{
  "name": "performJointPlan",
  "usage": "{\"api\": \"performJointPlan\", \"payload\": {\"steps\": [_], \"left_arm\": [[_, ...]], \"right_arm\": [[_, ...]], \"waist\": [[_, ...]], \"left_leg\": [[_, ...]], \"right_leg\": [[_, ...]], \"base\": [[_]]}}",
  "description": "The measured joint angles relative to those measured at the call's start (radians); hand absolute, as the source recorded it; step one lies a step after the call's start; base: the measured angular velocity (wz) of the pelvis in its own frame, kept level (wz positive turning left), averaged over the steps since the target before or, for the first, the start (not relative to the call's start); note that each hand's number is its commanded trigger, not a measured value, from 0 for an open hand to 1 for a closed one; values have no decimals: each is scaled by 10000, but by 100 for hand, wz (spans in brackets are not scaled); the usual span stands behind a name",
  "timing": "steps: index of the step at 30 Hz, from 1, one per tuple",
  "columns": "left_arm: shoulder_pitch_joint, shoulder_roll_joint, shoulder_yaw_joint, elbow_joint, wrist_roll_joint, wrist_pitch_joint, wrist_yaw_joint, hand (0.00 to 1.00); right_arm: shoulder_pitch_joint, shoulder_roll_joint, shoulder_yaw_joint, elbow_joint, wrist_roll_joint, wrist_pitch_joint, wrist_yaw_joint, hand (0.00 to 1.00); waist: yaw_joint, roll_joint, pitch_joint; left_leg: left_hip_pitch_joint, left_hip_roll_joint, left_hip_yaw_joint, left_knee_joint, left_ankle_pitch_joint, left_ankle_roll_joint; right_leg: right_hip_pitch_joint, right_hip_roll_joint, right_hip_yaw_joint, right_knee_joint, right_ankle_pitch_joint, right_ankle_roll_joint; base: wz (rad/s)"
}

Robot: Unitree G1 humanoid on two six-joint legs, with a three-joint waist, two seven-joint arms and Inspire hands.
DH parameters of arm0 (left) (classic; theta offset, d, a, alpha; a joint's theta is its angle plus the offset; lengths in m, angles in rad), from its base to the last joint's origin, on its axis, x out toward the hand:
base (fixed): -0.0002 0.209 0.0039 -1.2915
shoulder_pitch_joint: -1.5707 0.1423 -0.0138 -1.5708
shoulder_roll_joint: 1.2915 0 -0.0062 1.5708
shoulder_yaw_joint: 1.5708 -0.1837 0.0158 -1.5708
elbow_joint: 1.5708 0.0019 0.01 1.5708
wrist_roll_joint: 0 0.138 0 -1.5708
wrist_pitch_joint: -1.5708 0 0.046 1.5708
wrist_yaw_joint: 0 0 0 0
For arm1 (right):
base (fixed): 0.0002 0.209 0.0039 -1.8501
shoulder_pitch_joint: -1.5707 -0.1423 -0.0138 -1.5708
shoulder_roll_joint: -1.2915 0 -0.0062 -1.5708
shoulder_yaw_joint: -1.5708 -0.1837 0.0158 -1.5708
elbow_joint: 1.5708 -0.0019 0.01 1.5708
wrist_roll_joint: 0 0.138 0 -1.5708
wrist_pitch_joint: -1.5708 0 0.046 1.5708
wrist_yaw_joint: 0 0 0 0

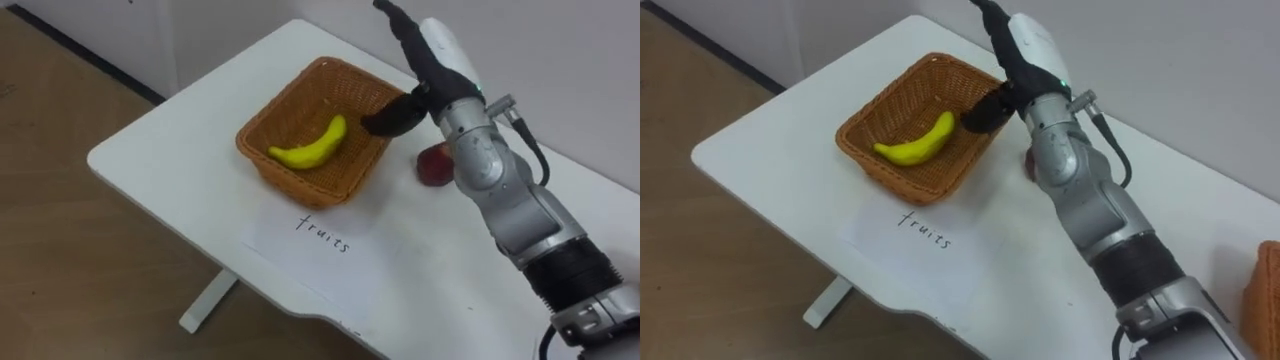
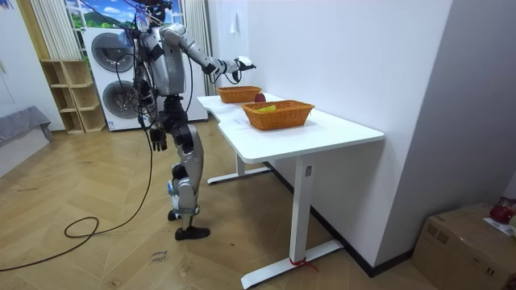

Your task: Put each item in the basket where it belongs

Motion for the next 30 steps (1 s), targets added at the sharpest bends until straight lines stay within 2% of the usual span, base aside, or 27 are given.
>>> {"api": "performJointPlan", "payload": {"steps": [5, 11, 16, 20, 25, 30], "left_arm": [[-159, -39, 30, -2, 7, -3, -17, 0], [-378, -378, 196, 30, 21, -51, -19, 0], [-414, -391, 4, 26, 18, -57, 24, 0], [-389, -457, -4, 32, 25, -62, 34, 0], [-303, -687, -17, 40, 24, -78, 44, 0], [-281, -722, -37, 44, 24, -127, -4, 0]], "right_arm": [[0, 15, -596, -482, 8, -91, -290, 0], [3, 12, -1473, -511, 976, -215, -617, 0], [5, 22, -1530, -516, 1894, -227, -847, 0], [232, 22, -1665, -507, 2402, -352, -880, 0], [507, 67, -1722, -508, 3421, -413, -923, 0], [523, 79, -1832, -508, 3616, -427, -925, 0]], "waist": [[-405, 225, -53], [-694, 412, -69], [-1004, 432, -128], [-1072, 538, -120], [-1305, 705, -126], [-1467, 850, -137]], "left_leg": [[192, 16, 102, -58, 2, 4], [535, 44, 338, -225, 7, 17], [551, 70, 413, -219, 6, 18], [682, 83, 573, -229, 4, 21], [725, 99, 699, -176, -3, 31], [726, 164, 810, -222, -8, 23]], "right_leg": [[85, 12, 167, 37, -7, 11], [229, 33, 426, 60, -9, 14], [176, 34, 559, 131, -9, 14], [258, 92, 656, 139, -9, 14], [240, 92, 849, 151, 1, 12], [205, 109, 890, 158, 21, -19]], "base": [[-8], [-12], [-6], [-10], [-6], [-5]]}}
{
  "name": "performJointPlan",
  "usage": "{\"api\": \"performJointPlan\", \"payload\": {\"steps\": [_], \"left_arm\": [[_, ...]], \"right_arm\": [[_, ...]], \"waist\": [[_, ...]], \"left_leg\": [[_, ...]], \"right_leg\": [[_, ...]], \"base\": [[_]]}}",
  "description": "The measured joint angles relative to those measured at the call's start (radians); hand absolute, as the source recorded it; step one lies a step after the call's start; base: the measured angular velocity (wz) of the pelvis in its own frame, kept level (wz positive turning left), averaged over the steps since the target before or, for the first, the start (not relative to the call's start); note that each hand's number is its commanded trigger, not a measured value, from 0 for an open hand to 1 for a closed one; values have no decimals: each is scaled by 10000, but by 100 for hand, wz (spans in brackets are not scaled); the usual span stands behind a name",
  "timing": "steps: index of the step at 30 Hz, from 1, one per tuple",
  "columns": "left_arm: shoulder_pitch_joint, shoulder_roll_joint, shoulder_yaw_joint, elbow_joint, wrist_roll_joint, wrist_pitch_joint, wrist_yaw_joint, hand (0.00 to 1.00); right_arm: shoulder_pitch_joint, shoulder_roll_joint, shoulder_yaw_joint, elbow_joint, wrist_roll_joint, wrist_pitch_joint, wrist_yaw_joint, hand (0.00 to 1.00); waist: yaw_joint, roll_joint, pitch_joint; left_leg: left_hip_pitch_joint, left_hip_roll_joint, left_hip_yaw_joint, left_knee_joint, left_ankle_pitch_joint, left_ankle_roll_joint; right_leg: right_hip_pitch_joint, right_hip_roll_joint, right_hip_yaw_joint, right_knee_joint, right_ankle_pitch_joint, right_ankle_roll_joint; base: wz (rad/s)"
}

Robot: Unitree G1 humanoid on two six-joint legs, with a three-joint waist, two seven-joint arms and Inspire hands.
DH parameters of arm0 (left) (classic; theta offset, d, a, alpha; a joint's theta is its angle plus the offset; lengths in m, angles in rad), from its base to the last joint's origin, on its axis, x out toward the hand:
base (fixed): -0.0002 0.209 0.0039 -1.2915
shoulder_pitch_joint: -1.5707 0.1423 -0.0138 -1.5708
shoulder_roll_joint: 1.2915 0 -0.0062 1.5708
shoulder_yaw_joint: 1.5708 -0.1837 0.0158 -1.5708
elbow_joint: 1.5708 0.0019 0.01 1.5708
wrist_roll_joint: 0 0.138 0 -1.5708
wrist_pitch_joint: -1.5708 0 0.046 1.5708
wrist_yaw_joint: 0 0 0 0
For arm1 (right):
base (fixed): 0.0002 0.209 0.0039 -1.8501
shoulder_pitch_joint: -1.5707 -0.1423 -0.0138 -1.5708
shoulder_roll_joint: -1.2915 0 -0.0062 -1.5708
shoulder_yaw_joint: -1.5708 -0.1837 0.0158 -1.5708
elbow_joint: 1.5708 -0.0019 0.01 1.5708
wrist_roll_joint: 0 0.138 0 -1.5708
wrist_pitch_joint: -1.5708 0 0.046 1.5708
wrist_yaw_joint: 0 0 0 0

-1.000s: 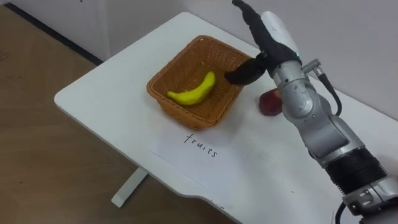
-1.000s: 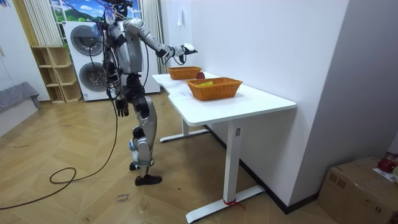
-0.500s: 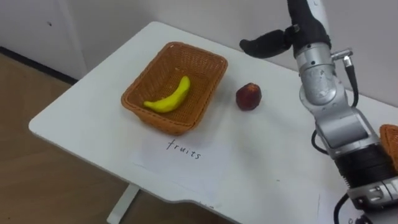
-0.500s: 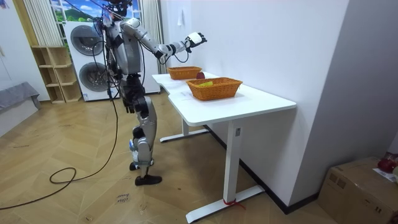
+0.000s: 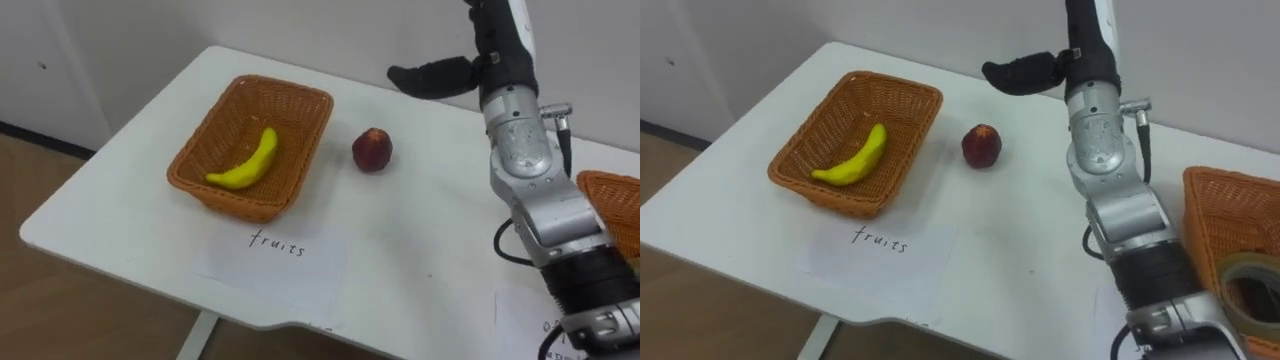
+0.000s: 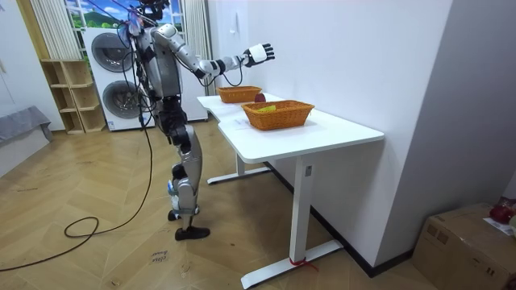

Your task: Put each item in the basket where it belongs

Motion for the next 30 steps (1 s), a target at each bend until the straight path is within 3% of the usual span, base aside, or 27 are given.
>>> {"api": "performJointPlan", "payload": {"steps": [6, 15, 22, 30], "left_arm": [[6, -18, -351, -6, 0, 5, 3, 0], [152, -35, -379, -9, -5, 86, 19, 0], [273, -111, -447, 84, -8, 92, 17, 0], [218, -188, -483, 99, -16, 138, 24, 0]], "right_arm": [[427, 44, -1, 4, 39, -10, 6, 0], [1217, 444, -208, 7, 404, 27, 41, 0], [1277, 464, -225, 234, 377, 26, 91, 0], [1270, 584, -224, 250, 301, 26, 66, 0]], "waist": [[-88, 171, 22], [-175, 281, 2], [-198, 404, -42], [-206, 388, -53]], "left_leg": [[5, 14, 75, -13, 0, 0], [-36, 16, 76, -64, 1, 2], [-256, 17, 83, -105, 5, 0], [-614, 15, 53, -4, 9, 0]], "right_leg": [[-56, 81, 123, -6, 6, -10], [-146, 90, 197, -6, 6, -8], [-350, 89, 141, -4, 6, -8], [-659, 58, -35, 0, 6, -9]], "base": [[-5], [-1], [1], [2]]}}
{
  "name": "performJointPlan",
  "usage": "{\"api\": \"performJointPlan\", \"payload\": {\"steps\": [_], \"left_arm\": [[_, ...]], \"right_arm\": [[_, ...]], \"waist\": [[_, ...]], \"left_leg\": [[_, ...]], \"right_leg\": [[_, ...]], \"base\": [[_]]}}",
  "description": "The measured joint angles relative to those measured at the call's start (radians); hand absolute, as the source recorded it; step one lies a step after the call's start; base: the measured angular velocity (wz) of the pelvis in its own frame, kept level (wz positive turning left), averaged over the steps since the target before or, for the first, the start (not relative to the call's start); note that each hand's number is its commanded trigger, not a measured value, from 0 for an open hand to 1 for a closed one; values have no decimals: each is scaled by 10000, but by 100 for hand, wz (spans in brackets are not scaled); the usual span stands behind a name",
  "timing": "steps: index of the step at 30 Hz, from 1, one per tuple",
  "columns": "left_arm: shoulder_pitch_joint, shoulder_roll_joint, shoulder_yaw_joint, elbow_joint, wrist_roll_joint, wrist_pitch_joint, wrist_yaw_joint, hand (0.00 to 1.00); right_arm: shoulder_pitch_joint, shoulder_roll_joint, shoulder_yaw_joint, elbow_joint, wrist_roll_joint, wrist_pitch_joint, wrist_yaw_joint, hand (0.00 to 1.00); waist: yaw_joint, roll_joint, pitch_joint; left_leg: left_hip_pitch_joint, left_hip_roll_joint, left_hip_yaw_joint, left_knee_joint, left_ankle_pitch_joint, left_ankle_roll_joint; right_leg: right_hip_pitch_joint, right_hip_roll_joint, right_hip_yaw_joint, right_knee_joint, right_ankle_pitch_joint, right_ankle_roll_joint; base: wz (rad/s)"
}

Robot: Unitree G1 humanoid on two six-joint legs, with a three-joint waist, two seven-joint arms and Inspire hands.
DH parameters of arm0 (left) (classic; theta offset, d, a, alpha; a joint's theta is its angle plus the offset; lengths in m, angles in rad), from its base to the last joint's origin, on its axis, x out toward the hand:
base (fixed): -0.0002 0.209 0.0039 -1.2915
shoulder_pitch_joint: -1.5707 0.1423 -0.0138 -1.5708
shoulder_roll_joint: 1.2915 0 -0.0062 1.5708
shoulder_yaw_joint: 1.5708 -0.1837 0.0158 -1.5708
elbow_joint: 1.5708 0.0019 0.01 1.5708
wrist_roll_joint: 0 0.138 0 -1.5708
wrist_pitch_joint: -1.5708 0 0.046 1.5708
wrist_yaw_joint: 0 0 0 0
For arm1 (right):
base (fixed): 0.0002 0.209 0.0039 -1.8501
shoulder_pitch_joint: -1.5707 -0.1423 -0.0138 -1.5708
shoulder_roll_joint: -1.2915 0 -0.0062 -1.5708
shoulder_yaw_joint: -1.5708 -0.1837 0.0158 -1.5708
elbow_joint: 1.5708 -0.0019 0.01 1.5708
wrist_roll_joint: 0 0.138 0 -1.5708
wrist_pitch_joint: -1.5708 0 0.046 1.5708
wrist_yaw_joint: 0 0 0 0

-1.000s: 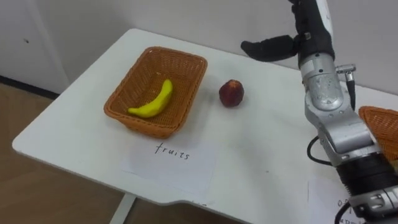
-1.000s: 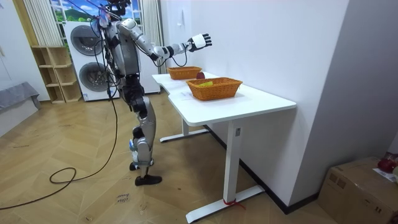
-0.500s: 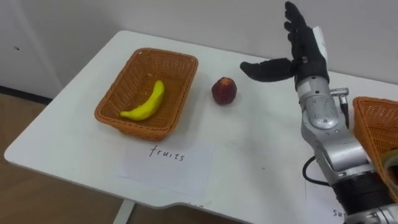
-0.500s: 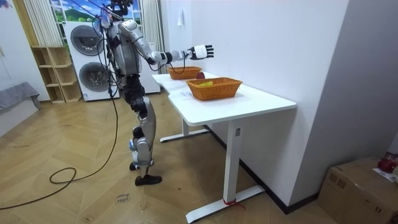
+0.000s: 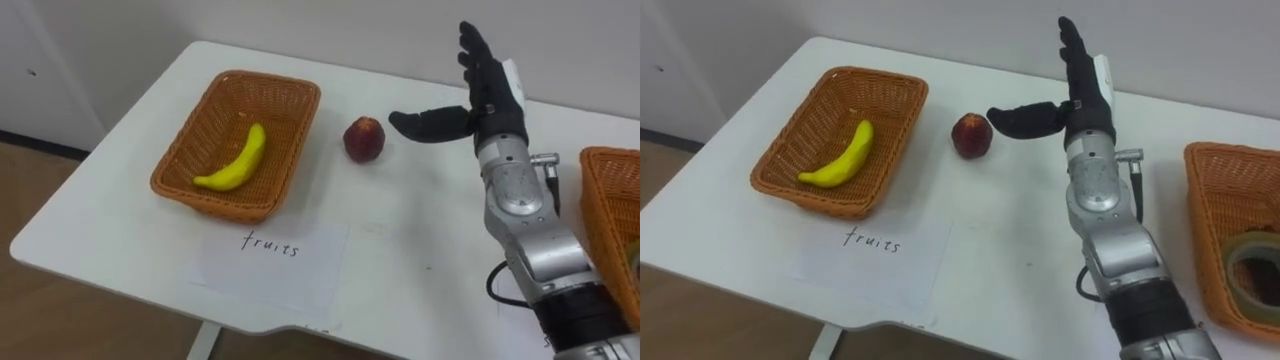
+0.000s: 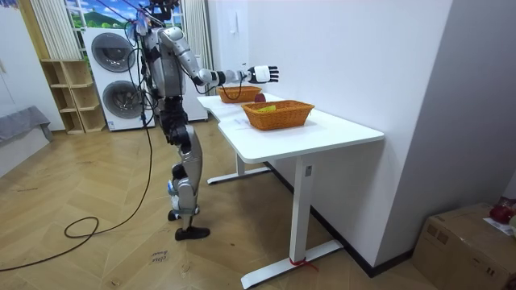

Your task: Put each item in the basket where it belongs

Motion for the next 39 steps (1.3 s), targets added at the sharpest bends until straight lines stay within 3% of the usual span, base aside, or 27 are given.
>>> {"api": "performJointPlan", "payload": {"steps": [8, 12, 17, 25, 28, 39], "left_arm": [[-138, -18, -395, 126, -206, 26, -17, 0], [-382, -41, -481, 319, -241, 23, -24, 0], [-525, -60, -579, 436, -325, 20, -26, 0], [-678, -56, -860, 688, -994, -9, -46, 0], [-685, -29, -859, 691, -995, -72, -55, 0], [-727, -20, -1046, 700, -994, -280, -78, 0]], "right_arm": [[-73, 81, -1, 812, 100, -1, -112, 0], [-213, 90, -4, 1333, 96, -2, -68, 0], [-470, 104, -35, 1798, 79, -2, -61, 0], [-1031, 732, -46, 2593, 134, -13, -94, 0], [-1062, 768, -46, 2702, 134, -13, -91, 0], [-1071, 771, -43, 3032, 138, -127, -129, 0]], "waist": [[124, -19, 12], [131, -50, 88], [133, -38, 114], [127, -20, 162], [143, -43, 198], [136, -30, 209]], "left_leg": [[-346, -14, 29, 87, 19, 11], [-532, -45, 23, 173, 31, 30], [-728, -50, 29, 235, 35, 30], [-854, -49, 35, 234, 36, 31], [-949, -49, 41, 234, 36, 32], [-1098, -41, 49, 224, 38, 34]], "right_leg": [[-454, -108, -16, 156, 0, 0], [-588, -149, -71, 161, 0, 1], [-750, -160, -102, 187, 3, -5], [-858, -166, -93, 188, 6, -8], [-929, -170, -98, 186, 5, -8], [-1059, -166, -164, 149, 5, -6]], "base": [[0], [0], [0], [0], [0], [0]]}}
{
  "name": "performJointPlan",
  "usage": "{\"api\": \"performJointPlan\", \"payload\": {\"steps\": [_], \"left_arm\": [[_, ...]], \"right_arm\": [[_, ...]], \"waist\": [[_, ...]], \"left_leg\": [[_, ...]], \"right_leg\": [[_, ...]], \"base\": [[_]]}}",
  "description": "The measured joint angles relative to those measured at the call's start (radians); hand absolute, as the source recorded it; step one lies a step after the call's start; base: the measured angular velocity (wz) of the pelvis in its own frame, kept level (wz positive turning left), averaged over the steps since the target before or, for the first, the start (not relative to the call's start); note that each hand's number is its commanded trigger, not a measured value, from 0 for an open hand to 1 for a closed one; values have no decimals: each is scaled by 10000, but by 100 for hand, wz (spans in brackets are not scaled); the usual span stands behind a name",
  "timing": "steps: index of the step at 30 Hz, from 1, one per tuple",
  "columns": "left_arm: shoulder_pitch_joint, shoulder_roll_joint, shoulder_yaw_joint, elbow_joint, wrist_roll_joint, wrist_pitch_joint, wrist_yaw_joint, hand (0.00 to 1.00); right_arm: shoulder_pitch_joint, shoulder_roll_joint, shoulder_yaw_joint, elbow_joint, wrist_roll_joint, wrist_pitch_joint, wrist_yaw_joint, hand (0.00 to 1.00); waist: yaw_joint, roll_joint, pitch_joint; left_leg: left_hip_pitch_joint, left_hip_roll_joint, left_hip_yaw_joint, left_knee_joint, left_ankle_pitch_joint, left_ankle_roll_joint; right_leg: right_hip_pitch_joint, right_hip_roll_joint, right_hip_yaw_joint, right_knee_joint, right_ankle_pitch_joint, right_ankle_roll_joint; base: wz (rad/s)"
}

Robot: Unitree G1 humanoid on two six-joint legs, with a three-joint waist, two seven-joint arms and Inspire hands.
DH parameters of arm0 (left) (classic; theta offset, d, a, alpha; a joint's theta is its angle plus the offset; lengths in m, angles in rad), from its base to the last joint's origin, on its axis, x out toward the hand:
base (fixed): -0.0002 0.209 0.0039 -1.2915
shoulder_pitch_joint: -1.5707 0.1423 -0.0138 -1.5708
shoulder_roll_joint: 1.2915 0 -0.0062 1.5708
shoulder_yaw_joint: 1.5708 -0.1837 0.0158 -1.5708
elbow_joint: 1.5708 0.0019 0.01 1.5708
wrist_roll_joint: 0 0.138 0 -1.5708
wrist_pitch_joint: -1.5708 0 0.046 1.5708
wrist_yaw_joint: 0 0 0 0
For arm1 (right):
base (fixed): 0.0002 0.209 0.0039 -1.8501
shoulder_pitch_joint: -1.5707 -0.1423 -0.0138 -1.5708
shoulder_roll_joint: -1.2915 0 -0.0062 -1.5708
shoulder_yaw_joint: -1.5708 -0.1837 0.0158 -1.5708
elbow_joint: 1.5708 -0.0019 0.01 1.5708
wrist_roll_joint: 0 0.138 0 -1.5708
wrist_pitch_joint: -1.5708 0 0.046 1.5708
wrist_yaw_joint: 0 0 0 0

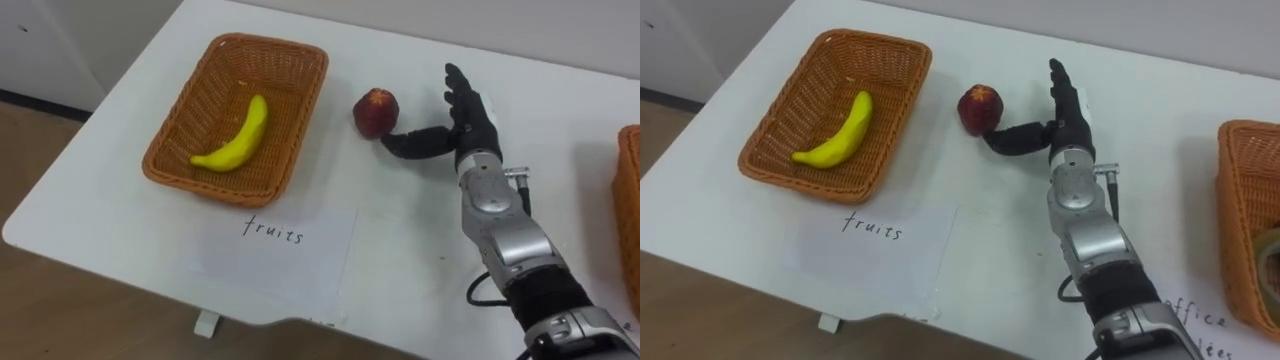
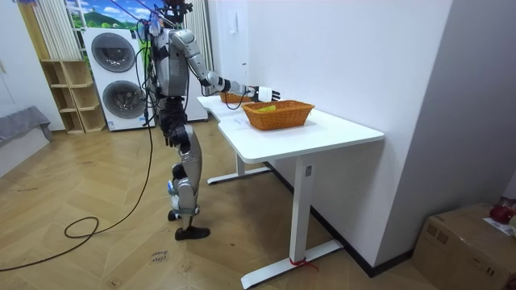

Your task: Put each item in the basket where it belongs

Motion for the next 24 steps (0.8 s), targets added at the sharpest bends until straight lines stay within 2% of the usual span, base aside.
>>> {"api": "performJointPlan", "payload": {"steps": [7, 24], "left_arm": [[-205, 1, -4, 353, 1, -1, -35, 0], [-212, 135, -21, 357, 19, 17, 93, 0]], "right_arm": [[2, 1, 51, 1, 149, -6, 73, 0], [-204, -14, 440, 287, 25, -10, 20, 0]], "waist": [[43, -3, -2], [79, -5, -5]], "left_leg": [[-76, 3, 36, 18, 1, -1], [-146, 14, 77, 21, 2, -2]], "right_leg": [[-105, -1, 6, 22, 1, -1], [-148, 3, -76, 18, 1, -2]], "base": [[0], [0]]}}
